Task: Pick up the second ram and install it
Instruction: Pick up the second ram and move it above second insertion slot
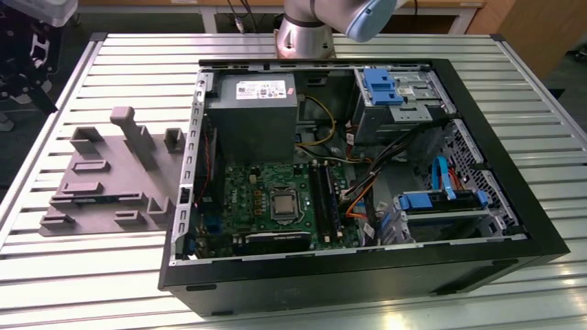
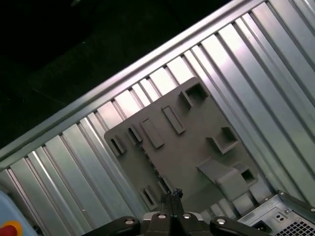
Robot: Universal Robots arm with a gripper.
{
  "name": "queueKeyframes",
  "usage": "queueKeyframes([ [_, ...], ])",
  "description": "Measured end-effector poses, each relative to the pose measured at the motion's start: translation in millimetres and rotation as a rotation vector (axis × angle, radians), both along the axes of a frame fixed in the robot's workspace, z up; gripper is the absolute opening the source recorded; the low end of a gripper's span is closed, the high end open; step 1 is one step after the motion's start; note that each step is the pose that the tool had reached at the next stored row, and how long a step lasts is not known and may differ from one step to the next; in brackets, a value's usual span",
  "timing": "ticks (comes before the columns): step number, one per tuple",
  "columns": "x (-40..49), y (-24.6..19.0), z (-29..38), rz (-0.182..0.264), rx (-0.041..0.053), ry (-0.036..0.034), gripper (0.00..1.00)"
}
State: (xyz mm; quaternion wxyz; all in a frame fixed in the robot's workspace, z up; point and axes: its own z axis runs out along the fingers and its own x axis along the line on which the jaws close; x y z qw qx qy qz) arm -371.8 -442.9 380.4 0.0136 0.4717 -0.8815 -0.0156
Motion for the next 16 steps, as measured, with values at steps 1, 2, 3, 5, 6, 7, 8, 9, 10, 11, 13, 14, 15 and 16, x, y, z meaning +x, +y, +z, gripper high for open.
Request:
queueKeyframes([
  [1, 0.0, 0.0, 0.0, 0.015, -0.0001, 0.0000, 0.11],
  [2, 0.0, 0.0, 0.0, 0.029, 0.0000, 0.0000, 0.11],
  [3, 0.0, 0.0, 0.0, 0.043, 0.0000, 0.0000, 0.11],
  [5, 0.0, 0.0, 0.0, 0.071, 0.0000, 0.0000, 0.11],
  [6, 0.0, 0.0, 0.0, 0.084, 0.0000, 0.0000, 0.11],
  [7, 0.0, 0.0, 0.0, 0.098, -0.0001, 0.0000, 0.11],
  [8, 0.0, 0.0, 0.0, 0.111, 0.0000, 0.0000, 0.11],
  [9, 0.0, 0.0, 0.0, 0.125, 0.0000, 0.0000, 0.11],
  [10, 0.0, 0.0, 0.0, 0.138, 0.0000, 0.0000, 0.11],
  [11, 0.0, 0.0, 0.0, 0.150, -0.0001, 0.0000, 0.11],
  [13, 0.0, 0.0, 0.0, 0.175, -0.0001, 0.0000, 0.11],
  [14, 0.0, 0.0, 0.0, 0.188, 0.0000, -0.0001, 0.11],
  [15, 0.0, 0.0, 0.0, 0.200, 0.0000, 0.0000, 0.11],
  [16, 0.0, 0.0, 0.0, 0.212, 0.0000, 0.0000, 0.11],
])
